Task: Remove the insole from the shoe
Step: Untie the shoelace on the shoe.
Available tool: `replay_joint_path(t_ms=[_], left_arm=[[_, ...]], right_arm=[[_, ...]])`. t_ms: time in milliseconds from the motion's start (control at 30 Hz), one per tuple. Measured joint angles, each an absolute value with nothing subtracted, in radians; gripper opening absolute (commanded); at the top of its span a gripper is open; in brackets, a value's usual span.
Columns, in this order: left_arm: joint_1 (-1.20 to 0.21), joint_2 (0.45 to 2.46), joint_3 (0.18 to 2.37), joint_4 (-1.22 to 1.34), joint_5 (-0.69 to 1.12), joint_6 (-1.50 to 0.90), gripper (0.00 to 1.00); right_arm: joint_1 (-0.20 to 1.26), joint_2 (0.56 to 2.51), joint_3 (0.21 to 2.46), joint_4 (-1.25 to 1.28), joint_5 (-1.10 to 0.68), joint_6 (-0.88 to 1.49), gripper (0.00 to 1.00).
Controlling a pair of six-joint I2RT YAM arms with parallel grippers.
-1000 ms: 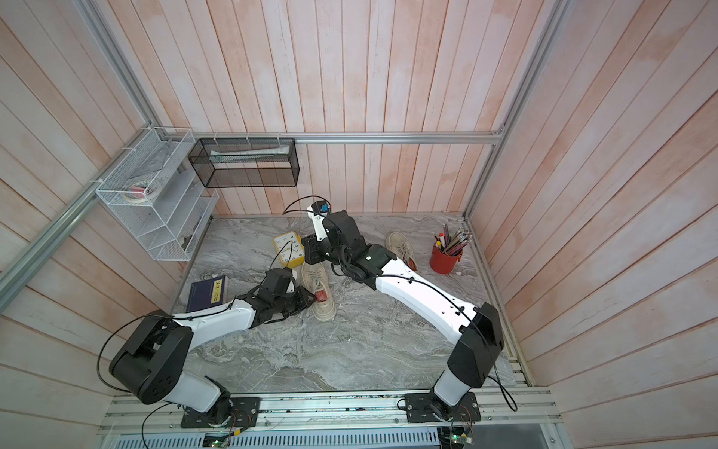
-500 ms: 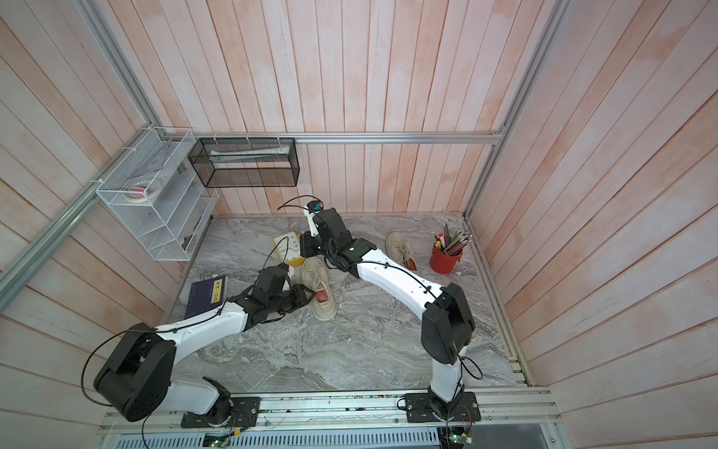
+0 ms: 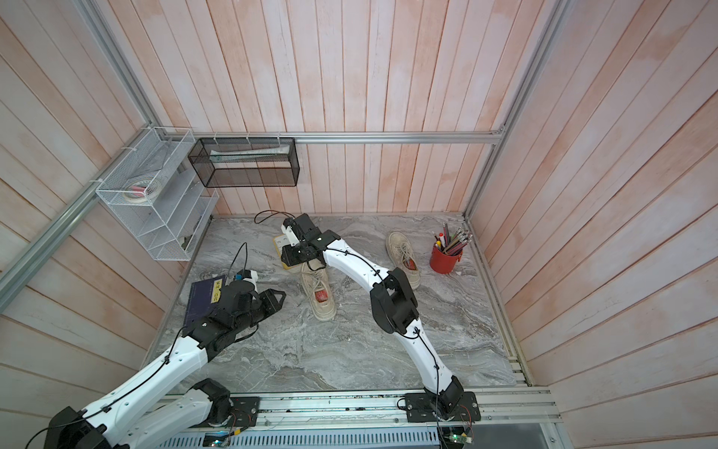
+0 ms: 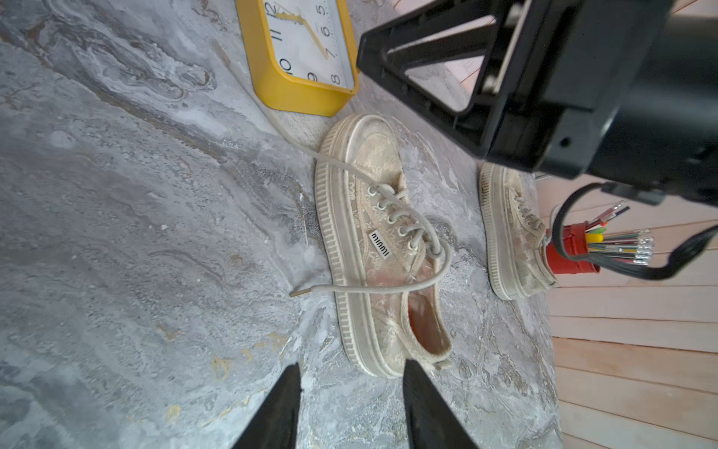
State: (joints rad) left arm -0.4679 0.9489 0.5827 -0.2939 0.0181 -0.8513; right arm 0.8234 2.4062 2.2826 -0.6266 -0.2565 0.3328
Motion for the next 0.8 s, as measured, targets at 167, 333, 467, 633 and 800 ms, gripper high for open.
replay_joint_path(t_ms=[167, 333, 467, 633, 800], left_arm=[[-0.465, 1.046, 0.604, -0.291, 0.056, -0.764, 0.45], [-0.479, 1.171, 0.695, -0.305, 0.070, -0.537, 0.45], [-0.496, 1.195, 0.728, -0.324, 0.063, -0.270, 0.45], [-0.496, 1.233, 0.731, -0.361, 0.075, 0.053, 0.45], [-0.495, 1.377, 0.740, -0.379, 0.076, 0.241, 0.47]], right_arm=[[0.806, 2.412, 2.329, -0.759, -0.265, 0.343, 0.42], [0.743, 2.187, 2.067, -0.702, -0.249, 0.374, 0.40], [0.686, 1.900, 1.763, -0.609, -0.179, 0.420, 0.40], [0.605, 1.584, 1.400, -0.471, -0.093, 0.500, 0.40], [0.579, 1.471, 1.220, -0.436, -0.019, 0.543, 0.40]])
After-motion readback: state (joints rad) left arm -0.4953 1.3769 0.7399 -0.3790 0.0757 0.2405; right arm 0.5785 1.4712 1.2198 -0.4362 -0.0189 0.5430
